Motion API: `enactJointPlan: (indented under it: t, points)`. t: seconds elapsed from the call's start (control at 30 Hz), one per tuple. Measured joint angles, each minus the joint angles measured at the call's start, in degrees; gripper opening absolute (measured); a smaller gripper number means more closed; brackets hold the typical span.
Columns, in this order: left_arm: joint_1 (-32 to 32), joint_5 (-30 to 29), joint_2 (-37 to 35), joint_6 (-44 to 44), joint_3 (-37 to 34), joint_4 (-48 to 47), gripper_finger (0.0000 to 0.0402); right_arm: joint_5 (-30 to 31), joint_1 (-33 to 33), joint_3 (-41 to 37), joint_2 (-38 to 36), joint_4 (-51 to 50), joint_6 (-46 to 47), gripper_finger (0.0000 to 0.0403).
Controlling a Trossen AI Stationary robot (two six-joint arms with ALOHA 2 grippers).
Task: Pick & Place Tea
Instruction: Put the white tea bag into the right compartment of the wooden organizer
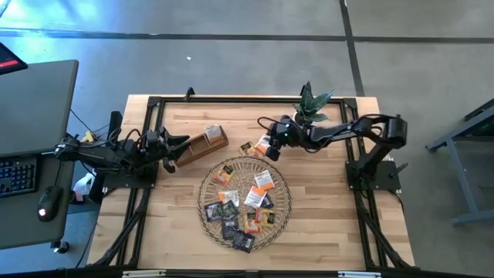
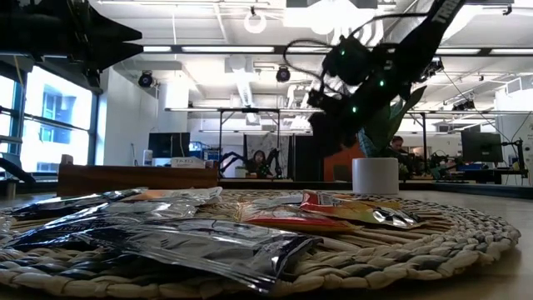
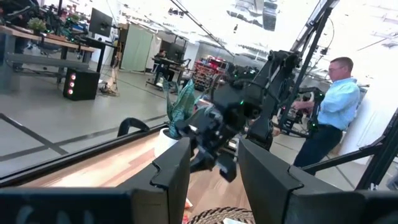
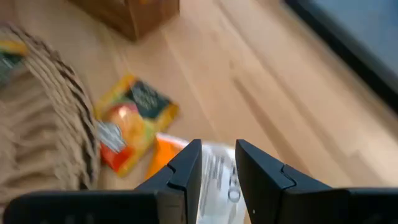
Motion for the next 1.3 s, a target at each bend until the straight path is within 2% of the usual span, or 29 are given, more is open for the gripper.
enactJointPlan:
  t: [0.17, 0.33, 0.47, 0.67, 0.77, 0.93, 1.07, 1.3]
  points:
    - [0.01, -0.37, 0.0, 0.0, 0.0, -0.02, 0.0135, 1.59, -0.01, 1.16, 3.53, 0.12, 0.47, 0.0094]
    - [0.01, -0.49, 0.0, 0.0, 0.0, -0.07, 0.0135, 5.94, -0.38, 1.9, 6.33, -0.37, 0.5, 0.0094]
    - [0.01, -0.52, 0.0, 0.0, 0.0, -0.2, 0.0135, 2.87, -1.64, 2.09, 7.72, -0.82, 2.91, 0.0094]
    - [0.01, -0.55, 0.0, 0.0, 0.0, -0.26, 0.0135, 1.76, -3.14, 2.2, 9.13, -0.72, 4.27, 0.0093]
    - [-0.01, -0.57, 0.0, 0.02, 0.0, -0.28, 0.0135, 0.19, -3.33, 2.22, 9.13, -0.64, 5.05, 0.0078]
    - [0.01, -0.59, 0.0, 0.02, 0.0, -0.26, 0.0135, -0.32, -3.22, 2.22, 9.09, -0.43, 3.47, 0.0009]
    - [0.01, -0.59, 0.0, 0.02, 0.0, -0.26, 0.0135, -0.48, -2.9, 1.96, 7.78, 1.33, 3.5, 0.002]
    - [0.01, -0.67, 0.0, 0.22, 0.0, -0.31, 0.0135, -0.11, 1.4, 2.13, 2.56, 11.71, -1.94, 0.0005]
